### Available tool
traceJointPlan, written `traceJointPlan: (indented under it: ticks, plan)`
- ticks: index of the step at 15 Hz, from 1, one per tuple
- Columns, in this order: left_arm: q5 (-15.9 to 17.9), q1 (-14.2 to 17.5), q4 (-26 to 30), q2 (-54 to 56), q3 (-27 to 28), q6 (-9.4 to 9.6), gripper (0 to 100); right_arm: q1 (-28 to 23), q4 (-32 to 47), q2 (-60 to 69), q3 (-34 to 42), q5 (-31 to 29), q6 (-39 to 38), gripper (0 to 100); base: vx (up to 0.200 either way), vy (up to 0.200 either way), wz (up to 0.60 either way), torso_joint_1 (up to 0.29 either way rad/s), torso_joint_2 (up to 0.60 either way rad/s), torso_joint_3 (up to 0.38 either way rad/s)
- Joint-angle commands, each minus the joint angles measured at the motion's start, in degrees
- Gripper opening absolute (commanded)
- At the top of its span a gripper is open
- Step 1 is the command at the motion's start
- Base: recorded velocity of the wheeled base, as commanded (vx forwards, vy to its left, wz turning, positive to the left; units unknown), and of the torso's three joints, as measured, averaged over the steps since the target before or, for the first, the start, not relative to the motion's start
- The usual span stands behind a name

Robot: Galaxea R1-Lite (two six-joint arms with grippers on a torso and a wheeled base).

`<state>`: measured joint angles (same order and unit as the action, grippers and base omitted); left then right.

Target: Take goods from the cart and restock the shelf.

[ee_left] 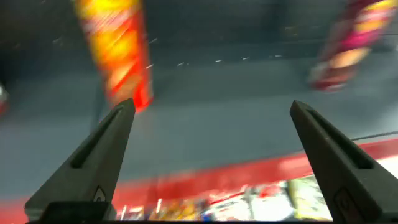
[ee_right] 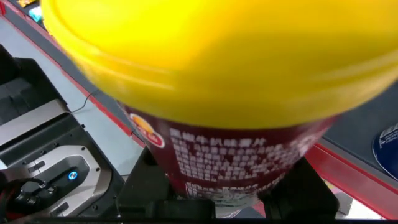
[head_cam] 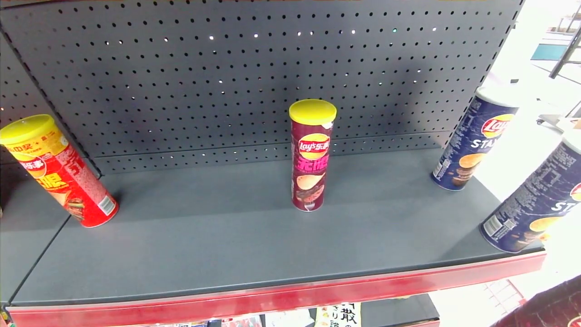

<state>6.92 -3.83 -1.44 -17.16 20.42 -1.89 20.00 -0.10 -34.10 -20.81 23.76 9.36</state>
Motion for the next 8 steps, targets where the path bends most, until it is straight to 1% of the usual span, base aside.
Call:
traceJointPlan:
  ticks: [1, 2, 3, 4, 5, 6, 8]
  plan:
    - [17.9, -9.4, -4.9, -35.5, 20.1, 5.32, 100, 0.0, -0.1, -1.6, -0.6, -0.1, 0.0, 0, 0.000, 0.000, 0.00, 0.000, 0.00, 0.000]
    - [19.2, -10.8, -5.3, -39.4, 21.9, 6.37, 100, -0.1, -0.2, -1.9, -0.6, -0.1, 0.0, 0, 0.000, 0.000, 0.00, 0.000, 0.00, 0.000]
    - [20.4, -14.6, -5.9, -46.5, 25.4, 7.69, 100, -0.1, -0.2, -1.9, -0.6, -0.1, 0.0, 0, 0.000, 0.000, 0.00, 0.000, 0.00, 0.000]
    - [22.0, -17.6, -5.9, -51.7, 28.5, 7.69, 100, -0.2, -0.2, -1.9, -0.8, -0.2, -0.2, 0, 0.000, 0.000, 0.00, 0.000, 0.00, 0.000]
    - [23.8, -19.3, -6.0, -56.8, 31.5, 8.22, 100, -0.2, -0.2, -1.9, -0.9, -0.2, -0.2, 0, 0.000, 0.000, 0.00, 0.000, 0.00, 0.000]
    - [25.3, -19.9, -6.3, -60.8, 33.9, 9.71, 100, -0.2, -0.2, -1.9, -0.9, -0.2, -0.2, 0, 0.000, 0.000, 0.00, 0.000, 0.00, 0.000]
    - [27.4, -20.3, -6.5, -66.9, 37.3, 14.02, 100, -0.2, -0.2, -1.9, -0.9, -0.3, -0.2, 0, 0.000, 0.000, 0.00, 0.000, 0.00, 0.000]
